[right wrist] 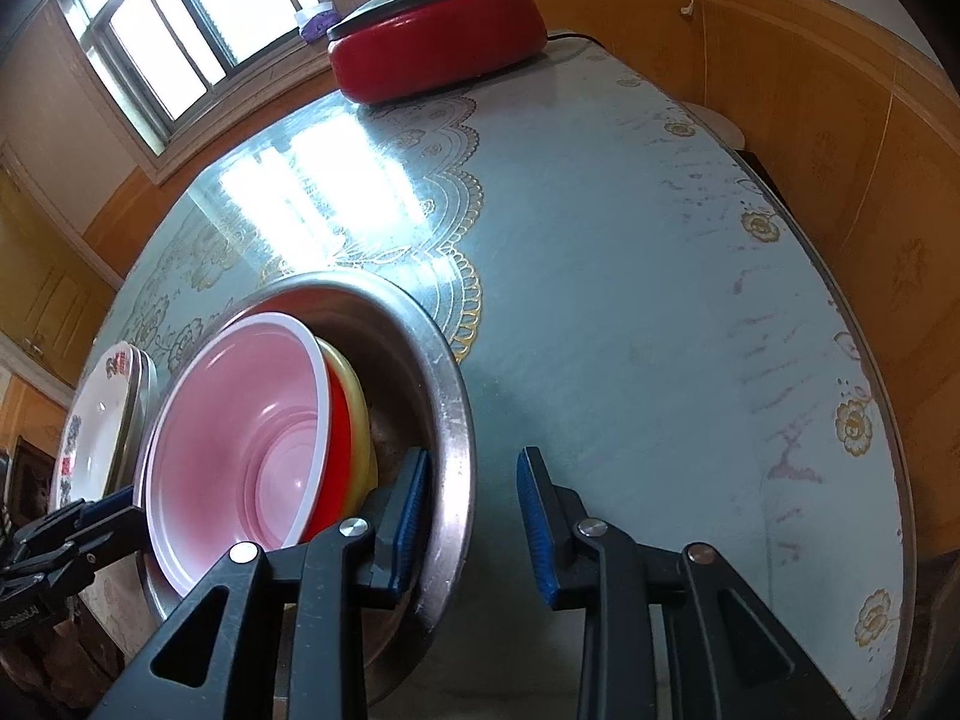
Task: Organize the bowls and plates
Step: 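Grasp the steel basin rim with both the left and right grippers, then lift the steel basin with both grippers and carry it toward the plate stack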
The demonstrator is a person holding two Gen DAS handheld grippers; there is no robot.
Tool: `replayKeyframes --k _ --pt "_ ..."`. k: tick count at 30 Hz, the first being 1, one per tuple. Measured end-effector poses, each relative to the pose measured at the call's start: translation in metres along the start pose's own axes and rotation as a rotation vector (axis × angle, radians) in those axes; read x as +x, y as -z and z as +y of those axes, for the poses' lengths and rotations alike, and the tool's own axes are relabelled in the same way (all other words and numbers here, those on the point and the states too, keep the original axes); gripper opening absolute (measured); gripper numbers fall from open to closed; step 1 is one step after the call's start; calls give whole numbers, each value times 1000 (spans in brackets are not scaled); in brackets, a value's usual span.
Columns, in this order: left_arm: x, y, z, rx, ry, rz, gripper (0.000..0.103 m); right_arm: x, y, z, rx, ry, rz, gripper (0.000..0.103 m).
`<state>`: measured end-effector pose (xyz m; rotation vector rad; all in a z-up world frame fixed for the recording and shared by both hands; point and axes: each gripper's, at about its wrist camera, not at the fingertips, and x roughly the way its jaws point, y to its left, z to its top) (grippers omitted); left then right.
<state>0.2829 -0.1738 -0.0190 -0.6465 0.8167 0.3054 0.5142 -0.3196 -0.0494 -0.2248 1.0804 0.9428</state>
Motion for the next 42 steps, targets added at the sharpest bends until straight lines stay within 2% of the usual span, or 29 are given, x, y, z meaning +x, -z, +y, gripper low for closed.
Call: replayKeyframes --k 2,5,7,9,12,17,19,26,33,42 --pt "1 -1 -1 0 -5 2 26 -1 0 -3 14 -14 -1 34" --pt "5 -3 -2 -1 -2 12 21 -2 2 3 -24 17 -15 34" --pt "8 -4 -2 -1 0 15 21 -3 4 10 -62 35 -28 30" --pt "11 -5 0 -15 16 15 20 -3 6 14 -85 33 -35 20" --pt "13 -4 1 -31 39 8 20 1 6 17 -105 53 -24 19" --pt "14 -4 2 -36 39 -5 19 12 5 12 -52 -20 15 11" --pt "15 -6 -1 -25 23 -13 19 16 2 8 -15 -55 29 11" --pt "14 -3 -5 8 3 -11 20 15 4 10 -21 -29 30 12" --pt "10 0 5 -38 31 3 20 14 7 14 -46 -19 33 17" --pt "10 1 -5 -5 -20 -15 20 10 15 19 -67 10 11 18"
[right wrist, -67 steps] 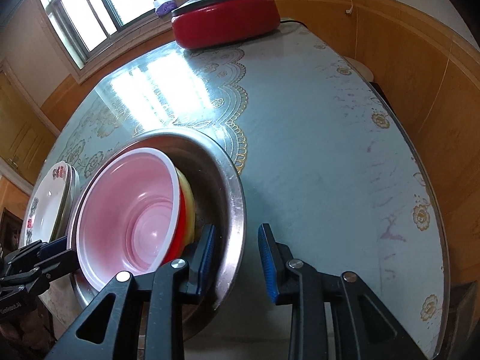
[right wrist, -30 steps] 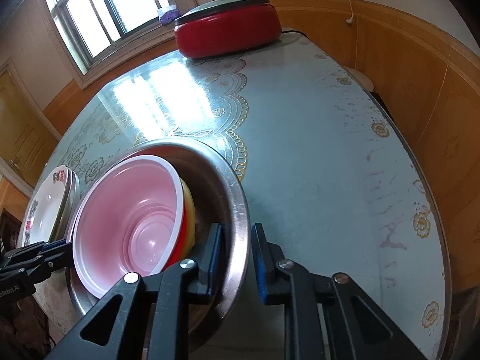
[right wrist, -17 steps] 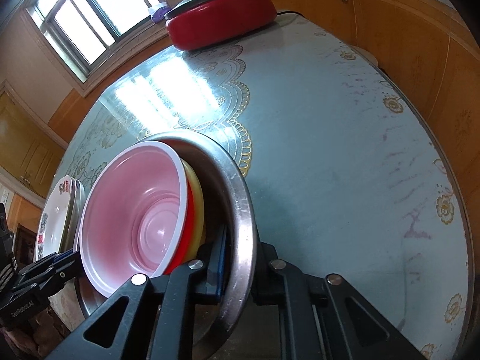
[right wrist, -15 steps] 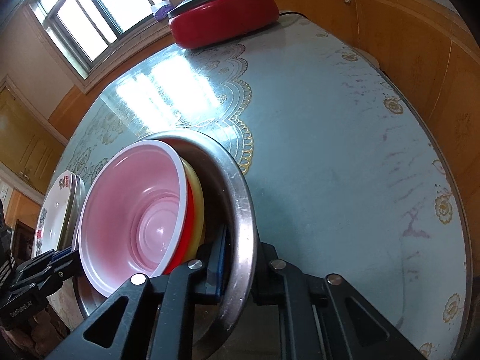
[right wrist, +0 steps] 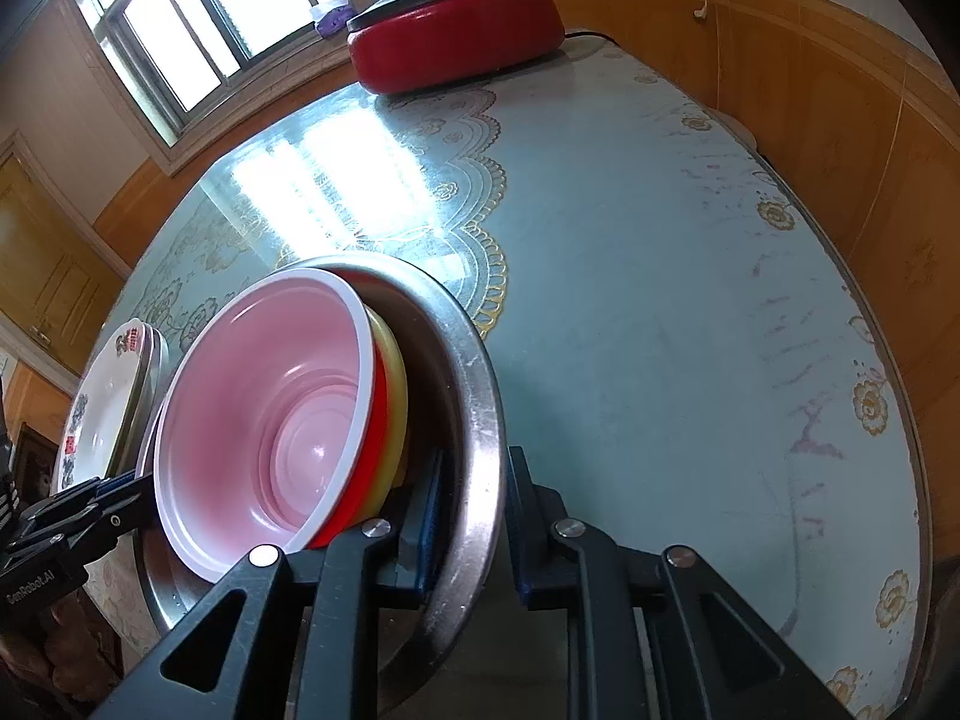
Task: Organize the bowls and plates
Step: 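Lift the steel basin with both grippers and carry it toward the plate stack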
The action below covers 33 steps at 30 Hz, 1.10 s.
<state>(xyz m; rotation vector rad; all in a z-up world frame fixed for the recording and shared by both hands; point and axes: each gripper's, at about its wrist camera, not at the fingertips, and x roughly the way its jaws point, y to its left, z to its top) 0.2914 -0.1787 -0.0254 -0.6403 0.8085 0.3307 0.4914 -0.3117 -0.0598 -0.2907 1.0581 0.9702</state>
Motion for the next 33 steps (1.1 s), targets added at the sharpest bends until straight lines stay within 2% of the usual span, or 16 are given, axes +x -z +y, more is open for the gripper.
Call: replayKeyframes --k 9,14,17,25,28,33 --pt "0 1 -3 20 -18 -5 20 1 2 -1 6 -8 10 18" --pt "3 1 0 10 7 1 20 0 4 -4 8 -9 4 18" --pt "4 0 -3 18 1 -3 20 1 3 0 -16 -1 -14 11" --pt "5 0 -3 30 -11 -17 20 4 2 0 -11 -5 -7 10" --pt "3 1 -3 28 -1 -24 20 3 3 1 -22 -6 -13 6" --pt "3 1 -4 34 -26 -25 20 5 3 4 -37 -4 -4 6"
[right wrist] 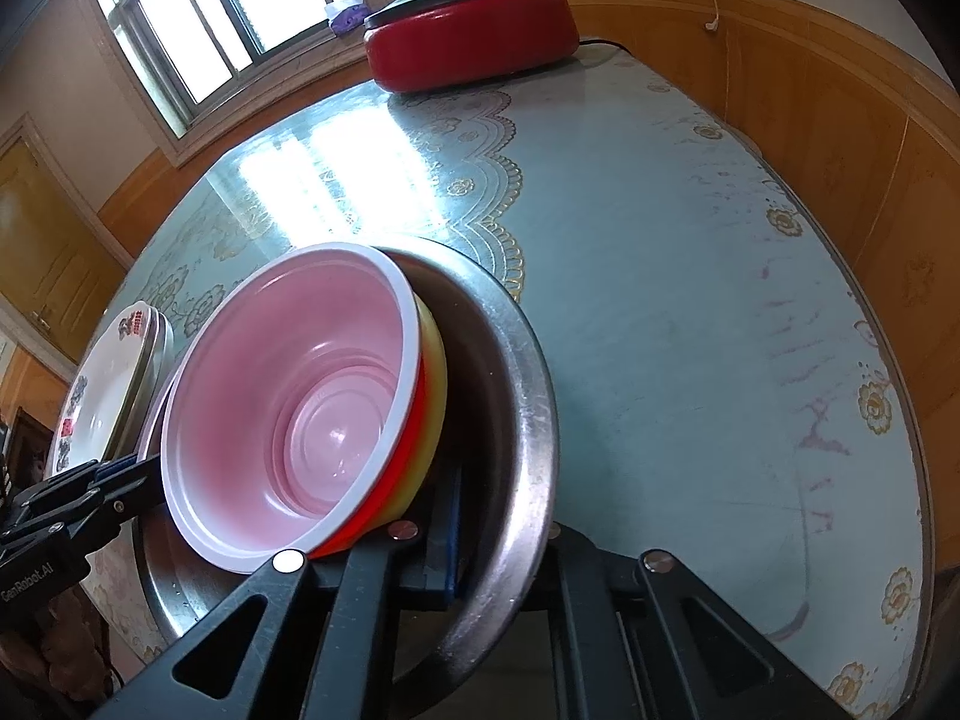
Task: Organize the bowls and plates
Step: 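Lift the steel basin with both grippers and carry it toward the plate stack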
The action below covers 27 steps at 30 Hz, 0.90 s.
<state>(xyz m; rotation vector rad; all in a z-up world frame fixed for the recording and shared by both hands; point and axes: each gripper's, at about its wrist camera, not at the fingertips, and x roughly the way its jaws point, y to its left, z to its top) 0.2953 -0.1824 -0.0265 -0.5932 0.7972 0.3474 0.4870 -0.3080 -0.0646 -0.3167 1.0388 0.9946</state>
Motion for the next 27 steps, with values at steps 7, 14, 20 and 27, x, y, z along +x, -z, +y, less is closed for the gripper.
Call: replayKeyframes --k 7,14,20,27 --pt "0 -2 0 7 -18 -5 20 1 -1 1 -9 4 2 6" --pt "6 -8 0 28 -52 -22 21 4 -5 1 0 -3 4 8" --pt "9 -11 -2 40 -67 -39 21 3 -5 -4 21 -16 -2 7" --pt "9 -9 -4 35 -67 -46 20 1 -1 0 0 9 -22 7"
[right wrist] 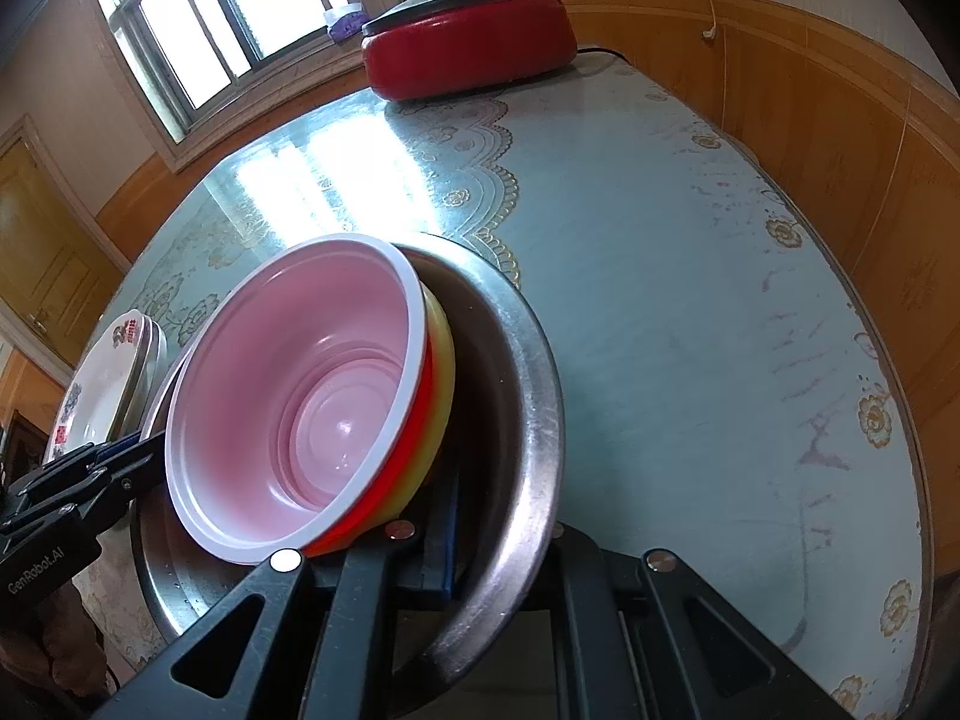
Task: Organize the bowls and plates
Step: 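Lift the steel basin with both grippers and carry it toward the plate stack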
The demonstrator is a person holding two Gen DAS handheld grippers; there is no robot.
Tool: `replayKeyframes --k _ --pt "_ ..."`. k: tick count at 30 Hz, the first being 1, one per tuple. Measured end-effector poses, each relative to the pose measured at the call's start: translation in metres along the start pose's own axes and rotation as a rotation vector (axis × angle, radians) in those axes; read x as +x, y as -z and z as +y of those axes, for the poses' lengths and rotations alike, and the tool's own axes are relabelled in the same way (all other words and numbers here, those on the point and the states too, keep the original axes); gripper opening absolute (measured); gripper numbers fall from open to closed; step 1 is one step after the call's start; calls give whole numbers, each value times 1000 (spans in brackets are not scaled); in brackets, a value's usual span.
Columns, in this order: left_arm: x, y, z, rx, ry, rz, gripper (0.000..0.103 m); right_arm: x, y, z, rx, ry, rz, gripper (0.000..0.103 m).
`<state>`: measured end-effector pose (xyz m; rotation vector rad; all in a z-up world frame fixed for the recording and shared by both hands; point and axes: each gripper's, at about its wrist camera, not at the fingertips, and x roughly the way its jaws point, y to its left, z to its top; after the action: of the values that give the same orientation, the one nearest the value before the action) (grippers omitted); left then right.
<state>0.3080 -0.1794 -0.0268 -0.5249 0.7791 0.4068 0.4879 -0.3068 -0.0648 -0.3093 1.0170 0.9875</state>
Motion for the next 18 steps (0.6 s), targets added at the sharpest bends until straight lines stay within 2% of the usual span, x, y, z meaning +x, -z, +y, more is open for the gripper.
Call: replayKeyframes --k 18 --pt "-6 -7 -12 33 9 -23 20 -7 3 -11 51 -24 13 7"
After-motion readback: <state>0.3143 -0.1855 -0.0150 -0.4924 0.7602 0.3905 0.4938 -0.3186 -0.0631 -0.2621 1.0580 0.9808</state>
